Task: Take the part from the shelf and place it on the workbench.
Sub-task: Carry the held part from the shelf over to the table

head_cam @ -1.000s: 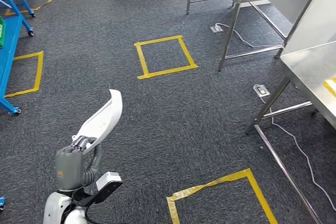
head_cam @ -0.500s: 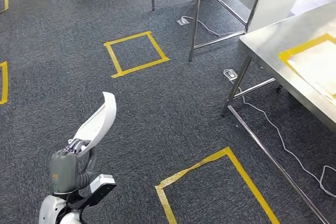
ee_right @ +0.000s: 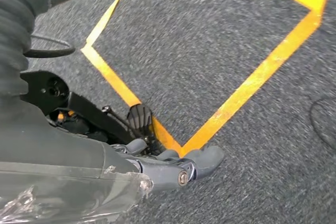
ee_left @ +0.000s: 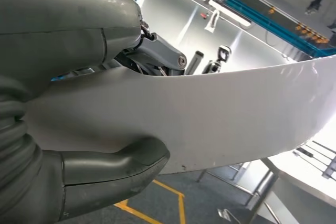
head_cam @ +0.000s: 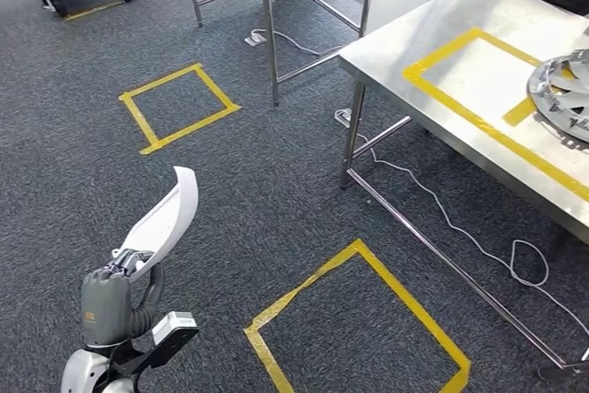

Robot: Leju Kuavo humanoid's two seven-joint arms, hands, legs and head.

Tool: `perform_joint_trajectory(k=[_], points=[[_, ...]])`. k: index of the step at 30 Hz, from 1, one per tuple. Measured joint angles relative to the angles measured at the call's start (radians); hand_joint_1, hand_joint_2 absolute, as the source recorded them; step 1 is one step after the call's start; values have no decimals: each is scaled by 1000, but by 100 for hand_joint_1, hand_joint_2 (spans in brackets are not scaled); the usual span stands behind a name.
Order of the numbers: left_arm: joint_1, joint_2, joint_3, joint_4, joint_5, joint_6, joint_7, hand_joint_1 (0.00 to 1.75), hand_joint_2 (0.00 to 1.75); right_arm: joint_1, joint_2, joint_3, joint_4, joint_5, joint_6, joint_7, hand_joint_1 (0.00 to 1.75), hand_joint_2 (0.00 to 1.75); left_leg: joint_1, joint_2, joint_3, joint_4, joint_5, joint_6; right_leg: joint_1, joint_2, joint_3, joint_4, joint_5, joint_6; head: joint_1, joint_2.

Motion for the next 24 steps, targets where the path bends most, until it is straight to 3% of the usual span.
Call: perform_joint_trajectory(k=[2,3,5,7,9,10,12,13,15,16,18,19,21,22,24], points=[[-1,1,-1,0,-8,0,2,175,175,2,1,0,0,0,0,3,0,175,0,4,21,-36,-13,4,3,14,1,10,5,8,-1,0],[-2,1,-1,0,-14,0,4,175,175,5,1,0,0,0,-1,4,0,175,1,10,28,-45,-18,6,4,11,1,16,4,12,-1,0],[-1,0,-2,0,-28,0,8,175,175,8,1,0,0,-1,-1,4,0,175,4,26,46,-49,-22,13,7,-27,-16,56,-13,20,4,0],[2,0,-2,0,-42,0,13,175,175,6,2,0,0,-5,-1,4,0,175,5,45,64,-49,-33,15,5,-70,-83,170,-57,28,8,0],[5,1,-1,0,-53,0,16,175,175,6,3,0,0,-9,-2,4,0,175,7,64,87,-49,-53,11,-2,-84,-170,289,-93,38,8,0],[7,1,0,0,-59,0,16,175,175,7,3,0,0,-9,-2,4,0,175,9,73,102,-49,-65,8,-6,-88,-197,308,-95,43,8,0],[8,0,1,0,-69,0,13,175,175,13,3,0,0,-9,-3,4,0,175,14,91,141,-49,-96,-1,-14,-101,-199,238,-58,49,9,0],[8,0,2,0,-74,0,10,175,175,16,5,0,1,-9,-3,4,0,175,16,100,161,-49,-114,-7,-17,-122,-188,174,-8,50,10,0],[10,0,5,0,-81,0,2,175,175,15,9,0,2,-10,-3,5,0,175,17,119,196,-53,-151,-21,-14,-161,-169,86,75,42,7,0],[9,0,6,0,-85,0,-3,175,175,13,11,0,3,-11,-3,5,0,175,18,126,210,-59,-162,-30,-9,-167,-164,70,96,33,4,0],[3,-5,5,0,-93,0,-9,175,175,8,9,0,2,-16,0,5,0,175,26,132,218,-48,-150,-47,-1,-141,-148,64,81,15,0,0],[-3,-9,2,1,-101,0,-8,175,175,8,6,0,1,-17,5,6,0,175,30,123,198,-4,-124,-53,-2,-130,-136,57,73,7,-1,0],[-18,-17,-10,8,-122,0,8,175,175,8,-2,-1,0,-18,17,7,0,175,33,90,96,150,-80,-56,-4,-108,-102,41,55,-6,-3,0],[-25,-20,-19,14,-132,0,24,175,175,8,-7,-1,0,-18,24,10,0,175,34,73,33,227,-86,-56,-5,-97,-83,32,44,-9,-6,0],[-39,-24,-41,31,-145,0,69,175,175,9,-17,-5,0,-17,35,16,0,175,35,61,-73,302,-171,-58,-7,-68,-39,19,18,-12,-7,0]])
